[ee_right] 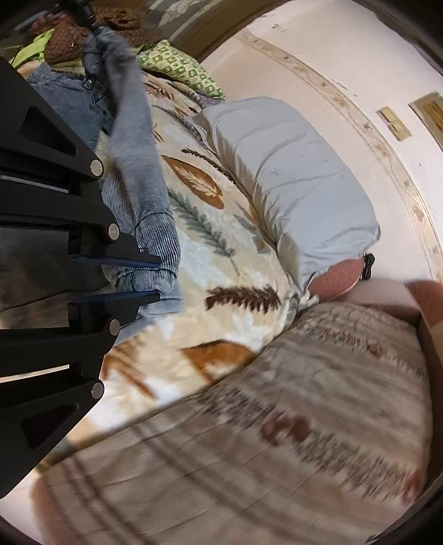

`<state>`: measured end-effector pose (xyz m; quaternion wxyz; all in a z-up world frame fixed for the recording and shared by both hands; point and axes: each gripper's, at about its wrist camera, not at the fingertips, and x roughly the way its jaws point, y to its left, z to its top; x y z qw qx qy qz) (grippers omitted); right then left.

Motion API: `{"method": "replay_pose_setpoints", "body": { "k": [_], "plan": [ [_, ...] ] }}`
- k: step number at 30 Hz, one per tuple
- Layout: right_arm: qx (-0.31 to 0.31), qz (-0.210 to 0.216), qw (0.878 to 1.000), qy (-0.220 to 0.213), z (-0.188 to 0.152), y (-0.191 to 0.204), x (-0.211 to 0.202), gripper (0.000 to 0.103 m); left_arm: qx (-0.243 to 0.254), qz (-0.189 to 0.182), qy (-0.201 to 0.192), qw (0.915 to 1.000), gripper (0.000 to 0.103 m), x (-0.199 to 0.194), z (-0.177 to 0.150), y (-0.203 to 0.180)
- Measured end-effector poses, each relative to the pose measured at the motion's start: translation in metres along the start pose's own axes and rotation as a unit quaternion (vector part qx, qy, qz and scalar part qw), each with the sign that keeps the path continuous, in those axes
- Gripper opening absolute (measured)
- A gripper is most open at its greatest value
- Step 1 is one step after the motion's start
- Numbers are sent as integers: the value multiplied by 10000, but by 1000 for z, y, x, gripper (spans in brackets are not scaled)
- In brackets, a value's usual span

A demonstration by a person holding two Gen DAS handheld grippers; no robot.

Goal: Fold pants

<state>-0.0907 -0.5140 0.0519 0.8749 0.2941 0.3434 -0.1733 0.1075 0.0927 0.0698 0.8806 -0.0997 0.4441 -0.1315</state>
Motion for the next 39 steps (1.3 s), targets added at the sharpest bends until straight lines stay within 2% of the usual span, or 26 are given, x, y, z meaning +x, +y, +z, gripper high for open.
{"method": "replay_pose_setpoints", "body": {
  "k": [5,8,11,15,18,20,21,22,23,24,25,26,28,31,35,39],
  "plan": [
    [354,-103,9991,223,-37,-26,0,13,-65,175,619,9979,2,24,-41,15],
    [503,-256,9976,401,-54,-36,8,13,-248,271,933,9950,2,41,-54,26],
    [440,-352,9974,453,-58,-32,10,13,-418,199,1028,9936,2,44,-57,32],
    [248,-560,9971,462,-57,-21,3,18,-358,162,1025,9940,2,38,-57,32],
    [145,-698,9970,291,-56,-12,-15,18,-384,63,1046,9938,4,30,-55,33],
    [114,-635,9978,162,-55,-5,-27,19,-319,95,998,9944,10,20,-55,33],
    [101,-562,9983,102,-56,0,-35,26,-288,92,957,9949,13,14,-56,33],
    [97,-505,9986,91,-56,3,-37,38,-272,73,912,9954,25,7,-56,33],
    [90,-438,9990,83,-58,8,-40,44,-276,36,858,9959,44,-1,-56,33],
    [61,-336,9994,104,-61,15,-43,55,-317,-28,790,9964,54,-8,-57,33],
    [30,-291,9995,139,-62,20,-42,60,-364,-86,725,9967,67,-11,-56,33],
    [-14,-251,9995,200,-65,26,-41,62,-461,-198,612,9969,71,-17,-57,33],
    [-73,-159,9992,346,-72,41,-34,68,-550,-378,652,9956,72,-18,-55,29],
    [8,177,9979,626,-85,63,-21,71,-691,-653,858,9918,72,-9,-56,21],
    [-23,681,9912,1132,-108,97,5,71,-524,-722,1081,9901,72,4,-63,2],
    [-88,1007,9831,1524,-129,126,28,71,-379,-721,1215,9892,72,16,-68,-9]
  ]
}}
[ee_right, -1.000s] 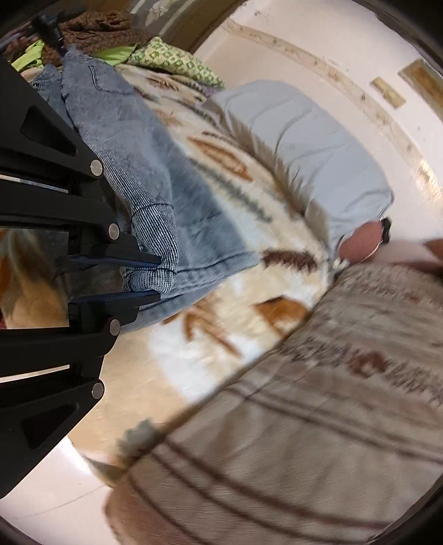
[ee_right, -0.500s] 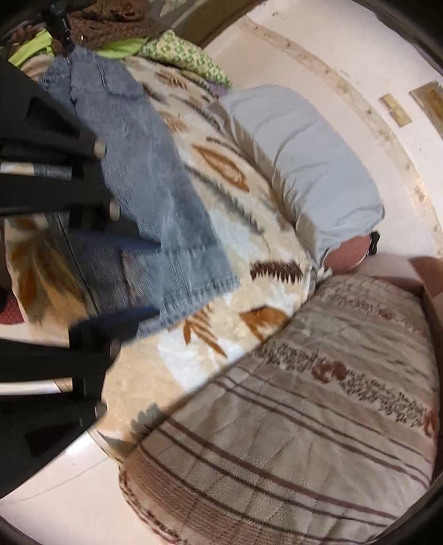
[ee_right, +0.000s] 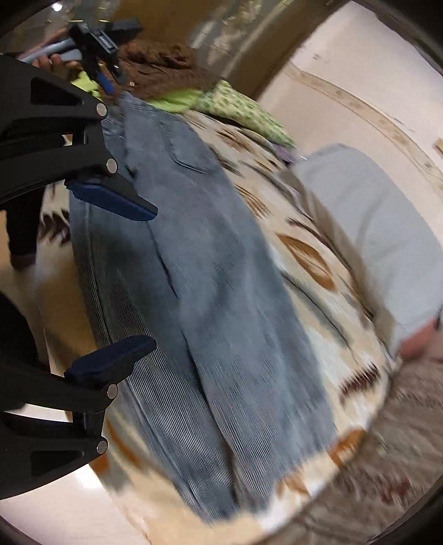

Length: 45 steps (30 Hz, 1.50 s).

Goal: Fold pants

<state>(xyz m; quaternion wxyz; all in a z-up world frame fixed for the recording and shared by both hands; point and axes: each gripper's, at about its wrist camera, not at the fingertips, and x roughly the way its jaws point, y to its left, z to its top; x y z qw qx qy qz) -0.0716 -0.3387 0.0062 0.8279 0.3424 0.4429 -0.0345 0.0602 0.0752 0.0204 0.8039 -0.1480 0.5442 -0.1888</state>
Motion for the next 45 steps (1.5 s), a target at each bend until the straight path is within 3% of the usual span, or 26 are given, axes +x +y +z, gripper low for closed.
{"method": "replay_pose_setpoints", "body": {
  "k": [10,17,18,19,20,21,22,26,31,38,45],
  "plan": [
    [847,805,9928,268,-3,8,57,73,-469,-359,378,9975,72,38,14,7],
    [1398,1276,9819,-70,0,6,78,73,-773,-433,522,9947,72,72,29,9],
    [1506,1260,9804,-126,1,5,80,69,-786,-398,502,9948,69,72,31,9],
    [1541,1249,9800,-156,2,4,80,59,-802,-335,437,9953,50,72,33,9],
    [1544,1220,9803,-183,4,4,80,49,-785,-330,410,9955,20,70,36,8],
    [1495,1243,9807,-184,7,5,80,15,-790,-422,441,9950,16,69,38,8],
    [1460,1285,9807,-197,9,6,77,3,-836,-509,438,9942,16,65,40,8],
    [982,1460,9834,-446,14,23,45,3,-579,-553,20,9968,16,31,38,-5],
    [667,1645,9832,-432,0,29,10,3,-353,-597,-115,9975,16,4,17,-8],
    [784,1492,9856,150,-49,8,18,5,-568,-287,559,9964,17,36,-26,21],
    [1000,1089,9882,412,-56,-2,47,9,-688,-290,676,9949,18,42,-31,26]
  ]
}}
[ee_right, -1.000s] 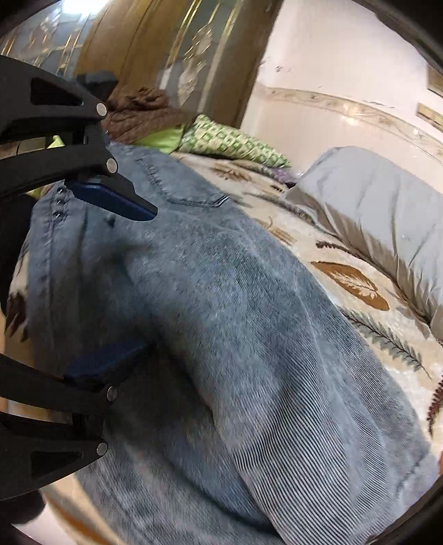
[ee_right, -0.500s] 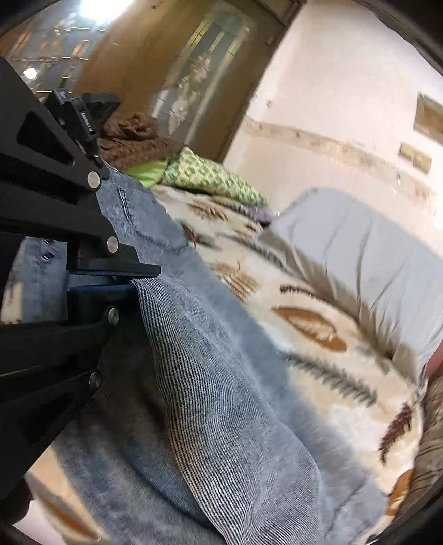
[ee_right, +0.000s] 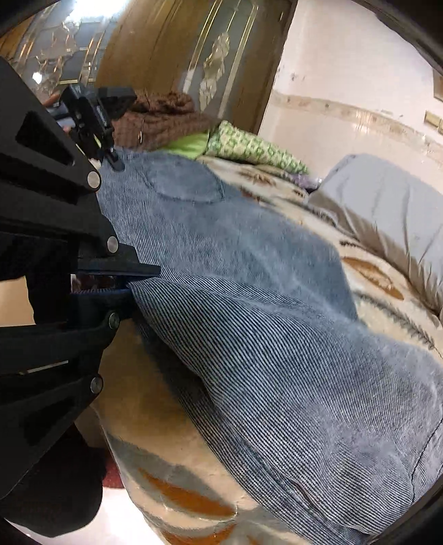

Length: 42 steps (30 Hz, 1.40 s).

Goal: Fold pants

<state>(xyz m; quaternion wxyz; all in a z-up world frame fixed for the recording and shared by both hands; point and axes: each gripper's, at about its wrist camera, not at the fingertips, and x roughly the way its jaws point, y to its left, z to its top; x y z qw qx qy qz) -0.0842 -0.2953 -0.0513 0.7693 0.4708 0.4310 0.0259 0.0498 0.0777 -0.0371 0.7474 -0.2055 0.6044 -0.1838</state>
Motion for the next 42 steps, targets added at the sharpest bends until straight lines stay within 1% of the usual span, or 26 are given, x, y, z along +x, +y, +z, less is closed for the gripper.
{"method": "replay_pose_setpoints", "body": {
  "k": [1,2,3,4,5,6,9,12,13,15,17,18,19,20,21,22,24,25,28,30,31,33,35,37,38,42],
  "plan": [
    [16,-40,10000,-25,1,-1,-3,14,87,-28,-53,9999,20,-4,-1,-2],
    [0,-93,9999,-120,3,-2,-11,18,190,-63,-100,9998,26,-9,-2,-5],
    [-6,-138,9995,-279,7,-5,-22,26,234,-104,-116,9996,30,-11,-2,-5],
    [43,-181,9988,-449,12,-11,-33,34,278,-174,-130,9994,39,-14,-3,-6],
    [132,-225,9977,-625,17,-20,-47,38,277,-217,-148,9993,45,-15,-3,-7],
    [281,-284,9956,-845,23,-31,-62,43,265,-228,-160,9993,45,-14,-2,-7],
    [896,-499,9826,-1549,45,-72,-107,44,207,-177,-119,9996,46,-9,2,-8],
    [1275,-462,9684,-2092,67,-102,-138,44,99,-134,-20,9999,46,1,5,-9],
    [1301,-496,9671,-2127,73,-107,-142,44,83,-108,4,9999,46,4,6,-10],
    [1375,-748,9641,-2144,86,-115,-143,44,53,-2,34,10000,46,9,6,-12],
    [1401,-707,9644,-2127,94,-119,-138,44,32,45,27,10000,44,11,7,-13],
    [1353,-762,9658,-2074,101,-119,-134,43,46,104,-2,9999,44,10,9,-15],
    [1261,-766,9674,-2059,107,-118,-135,20,58,135,-46,9999,37,8,10,-17],
    [1108,-641,9682,-2151,115,-112,-142,2,78,173,-138,9997,29,3,11,-20],
    [967,-493,9658,-2356,118,-105,-154,2,127,173,-210,9995,28,-3,13,-24],
    [680,-351,9585,-2747,120,-90,-177,2,171,188,-246,9994,28,-5,13,-26],
    [376,-429,9524,-2995,123,-81,-203,1,329,326,-334,9984,28,-8,13,-30],
    [351,-612,9496,-3054,121,-83,-212,1,380,398,-337,9979,28,-6,13,-31],
    [550,-1132,9548,-2693,110,-113,-209,1,280,523,-115,9982,29,10,8,-21],
    [847,-1327,9566,-2453,96,-137,-200,1,196,525,-31,9984,30,16,3,-14],
    [964,-1273,9575,-2401,91,-144,-197,6,197,510,-51,9985,31,14,2,-13],
    [1139,-889,9595,-2420,84,-152,-198,7,230,519,-35,9984,31,12,3,-16],
    [1142,-559,9615,-2434,83,-148,-195,14,265,534,-29,9982,31,10,4,-18],
    [1072,-581,9621,-2437,81,-142,-191,45,235,532,-24,9983,32,10,3,-18],
    [1045,-704,9623,-2409,83,-140,-186,49,208,526,-10,9984,32,11,3,-18],
    [1119,-815,9619,-2358,96,-139,-167,49,145,515,-2,9986,34,13,4,-19]
  ]
}}
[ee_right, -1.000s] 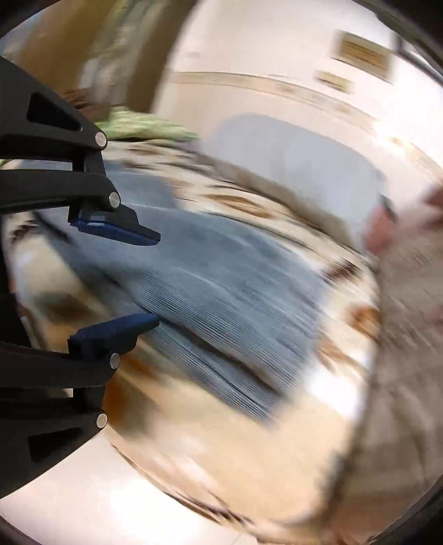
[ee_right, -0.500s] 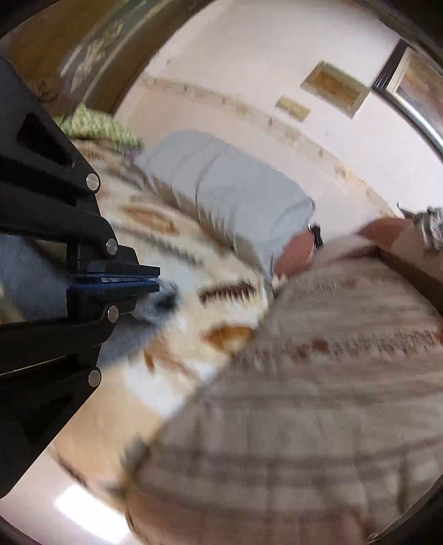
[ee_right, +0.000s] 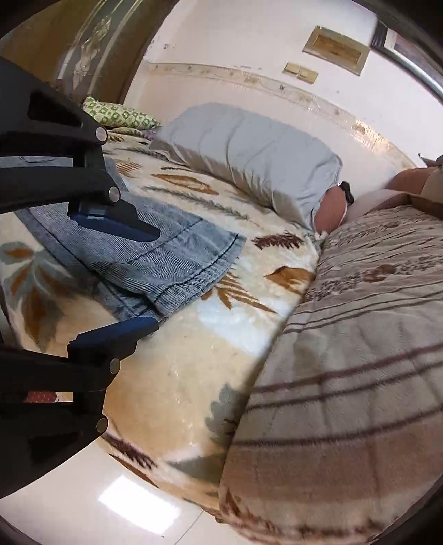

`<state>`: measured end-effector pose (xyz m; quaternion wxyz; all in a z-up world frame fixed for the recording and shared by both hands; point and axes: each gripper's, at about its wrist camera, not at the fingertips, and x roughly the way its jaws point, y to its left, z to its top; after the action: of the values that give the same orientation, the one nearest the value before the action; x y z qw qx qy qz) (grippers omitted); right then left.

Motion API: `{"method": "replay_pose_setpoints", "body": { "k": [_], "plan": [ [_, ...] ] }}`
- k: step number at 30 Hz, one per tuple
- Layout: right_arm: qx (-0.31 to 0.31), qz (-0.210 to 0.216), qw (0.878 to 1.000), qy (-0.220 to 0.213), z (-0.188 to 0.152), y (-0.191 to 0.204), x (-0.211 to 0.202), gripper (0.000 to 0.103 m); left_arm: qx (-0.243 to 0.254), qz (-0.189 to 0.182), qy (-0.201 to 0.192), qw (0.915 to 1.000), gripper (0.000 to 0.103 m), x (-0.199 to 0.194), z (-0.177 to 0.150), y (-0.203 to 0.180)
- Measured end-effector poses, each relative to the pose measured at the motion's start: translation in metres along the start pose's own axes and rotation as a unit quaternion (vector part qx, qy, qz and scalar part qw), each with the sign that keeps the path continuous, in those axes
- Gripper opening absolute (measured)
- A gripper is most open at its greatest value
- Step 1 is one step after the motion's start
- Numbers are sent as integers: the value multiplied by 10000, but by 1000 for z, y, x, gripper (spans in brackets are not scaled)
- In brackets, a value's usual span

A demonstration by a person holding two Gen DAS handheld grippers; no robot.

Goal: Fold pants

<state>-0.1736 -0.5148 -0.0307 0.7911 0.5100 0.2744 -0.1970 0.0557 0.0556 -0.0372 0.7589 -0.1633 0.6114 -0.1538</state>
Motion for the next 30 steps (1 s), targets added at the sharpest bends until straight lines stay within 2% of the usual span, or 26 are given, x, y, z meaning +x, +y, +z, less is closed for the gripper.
{"method": "replay_pose_setpoints", "body": {
  "k": [2,3,4,6,8,9,13,16,19,20,21,22,24,25,26,27,28,30],
  "plan": [
    [-25,-157,9999,44,6,0,13,46,26,67,-24,10000,34,-1,2,-4],
    [-73,-189,9998,50,11,2,16,19,41,86,-38,9999,34,-2,3,-6],
    [-102,-71,9999,10,14,4,13,9,72,89,-87,9999,34,-7,3,-9],
    [-225,315,9988,-302,19,12,-7,9,179,108,-200,9996,34,-13,1,-12],
    [-634,305,9965,-461,17,23,-25,9,329,268,-228,9988,34,-12,0,-14],
    [-758,178,9961,-427,14,22,-27,9,321,335,-163,9988,34,-5,-1,-12],
    [-836,-817,9928,261,-2,-15,7,11,133,271,-34,9995,37,7,-3,-3],
    [-696,-865,9938,82,-4,-13,-2,20,377,158,61,9991,37,-6,-2,-1],
    [-969,-927,9907,-244,2,9,-27,21,624,-246,92,9977,37,-31,-5,9],
    [-1077,-891,9896,-336,4,17,-32,21,644,-543,32,9964,37,-46,-6,18],
    [-1219,-843,9881,-412,6,28,-37,25,650,-641,-31,9958,37,-55,-6,23],
    [-1390,-744,9867,-402,6,43,-36,33,664,-696,-149,9953,37,-66,-3,29],
    [-1666,-555,9843,-180,4,69,-25,44,624,-573,-349,9958,37,-80,11,42],
    [-1860,-469,9814,7,2,86,-12,45,551,-430,-443,9966,41,-83,23,49],
    [-2050,-371,9778,207,-3,102,2,45,494,-279,-487,9972,52,-82,34,54],
    [-2224,-248,9736,447,-10,119,19,45,435,-139,-506,9977,54,-80,45,59],
    [-2377,-93,9685,740,-18,139,41,45,350,-20,-460,9983,55,-71,62,63],
    [-2518,212,9601,1199,-34,171,77,45,185,-51,-247,9995,55,-56,80,72]
  ]
}}
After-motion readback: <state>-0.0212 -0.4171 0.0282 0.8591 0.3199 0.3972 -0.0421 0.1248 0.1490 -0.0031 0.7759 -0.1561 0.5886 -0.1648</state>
